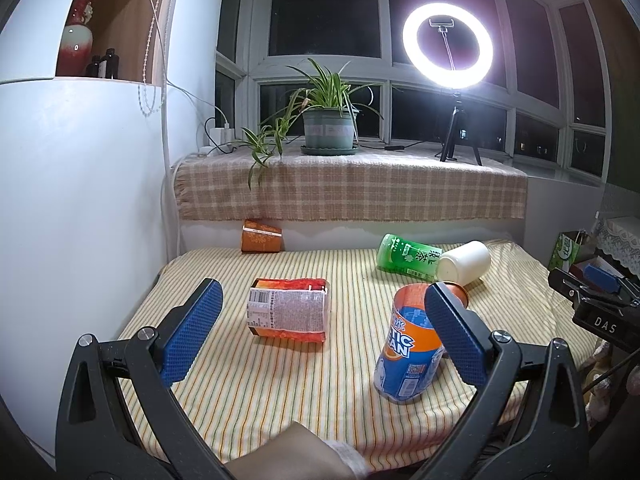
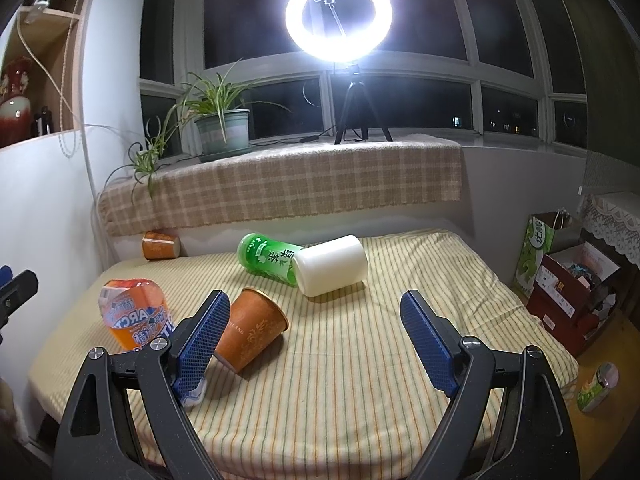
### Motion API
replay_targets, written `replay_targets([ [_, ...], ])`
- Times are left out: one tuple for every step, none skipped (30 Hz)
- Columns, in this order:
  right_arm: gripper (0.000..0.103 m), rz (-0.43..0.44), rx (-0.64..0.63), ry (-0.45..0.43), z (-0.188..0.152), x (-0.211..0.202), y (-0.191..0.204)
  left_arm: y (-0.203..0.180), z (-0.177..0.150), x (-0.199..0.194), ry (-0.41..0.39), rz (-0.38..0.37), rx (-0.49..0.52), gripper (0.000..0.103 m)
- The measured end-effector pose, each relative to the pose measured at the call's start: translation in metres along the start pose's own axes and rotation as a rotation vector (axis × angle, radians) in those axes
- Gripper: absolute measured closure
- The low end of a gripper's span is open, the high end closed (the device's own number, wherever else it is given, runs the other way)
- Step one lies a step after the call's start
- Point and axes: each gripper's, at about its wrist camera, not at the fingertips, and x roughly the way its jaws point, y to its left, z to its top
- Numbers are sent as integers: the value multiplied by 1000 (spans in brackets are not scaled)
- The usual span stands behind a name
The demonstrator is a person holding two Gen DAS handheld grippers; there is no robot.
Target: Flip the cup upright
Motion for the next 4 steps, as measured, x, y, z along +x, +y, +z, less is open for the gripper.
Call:
replay_targets([
  [16,0,1,0,0,0,0,-1,0,0,-4,1,2,1],
  [16,0,3,1,0,0,0,-2,0,0,-5,0,5,1],
  [16,0,4,2,-1,0,0,-2,0,0,-6,3,5,1],
  [16,0,5,3,0,0,-1,-2,0,0,-9,6,8,1],
])
